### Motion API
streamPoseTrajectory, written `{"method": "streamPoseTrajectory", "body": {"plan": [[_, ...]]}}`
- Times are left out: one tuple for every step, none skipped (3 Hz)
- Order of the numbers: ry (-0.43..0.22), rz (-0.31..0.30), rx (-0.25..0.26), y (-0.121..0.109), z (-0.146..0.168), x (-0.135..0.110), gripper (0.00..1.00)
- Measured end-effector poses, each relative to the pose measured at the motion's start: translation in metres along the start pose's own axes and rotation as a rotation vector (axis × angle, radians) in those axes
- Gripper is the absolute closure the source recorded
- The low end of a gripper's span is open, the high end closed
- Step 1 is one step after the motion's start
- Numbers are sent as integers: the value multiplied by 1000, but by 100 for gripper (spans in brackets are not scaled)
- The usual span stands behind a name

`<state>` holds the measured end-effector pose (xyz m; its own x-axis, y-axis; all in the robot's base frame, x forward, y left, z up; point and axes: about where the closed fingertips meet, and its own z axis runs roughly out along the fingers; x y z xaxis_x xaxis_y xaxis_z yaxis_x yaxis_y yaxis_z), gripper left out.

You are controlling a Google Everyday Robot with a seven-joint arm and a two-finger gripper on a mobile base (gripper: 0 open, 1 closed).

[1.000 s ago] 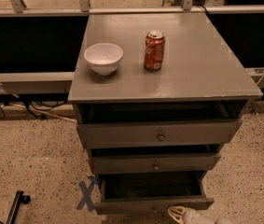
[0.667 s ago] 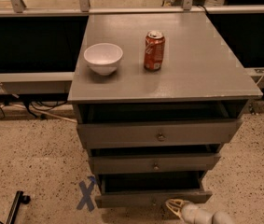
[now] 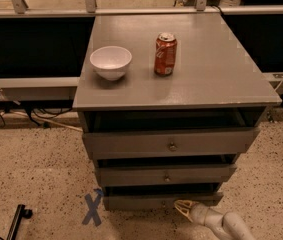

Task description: Close bottom drawer

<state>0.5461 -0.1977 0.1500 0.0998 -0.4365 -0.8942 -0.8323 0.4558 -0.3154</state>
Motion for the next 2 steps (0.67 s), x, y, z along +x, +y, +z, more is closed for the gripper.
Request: {"method": "streamPoseTrajectory", "body": {"plan": [[-23, -11, -7, -14, 8, -1, 100], [-33, -18, -56, -5, 7, 5, 100]]}}
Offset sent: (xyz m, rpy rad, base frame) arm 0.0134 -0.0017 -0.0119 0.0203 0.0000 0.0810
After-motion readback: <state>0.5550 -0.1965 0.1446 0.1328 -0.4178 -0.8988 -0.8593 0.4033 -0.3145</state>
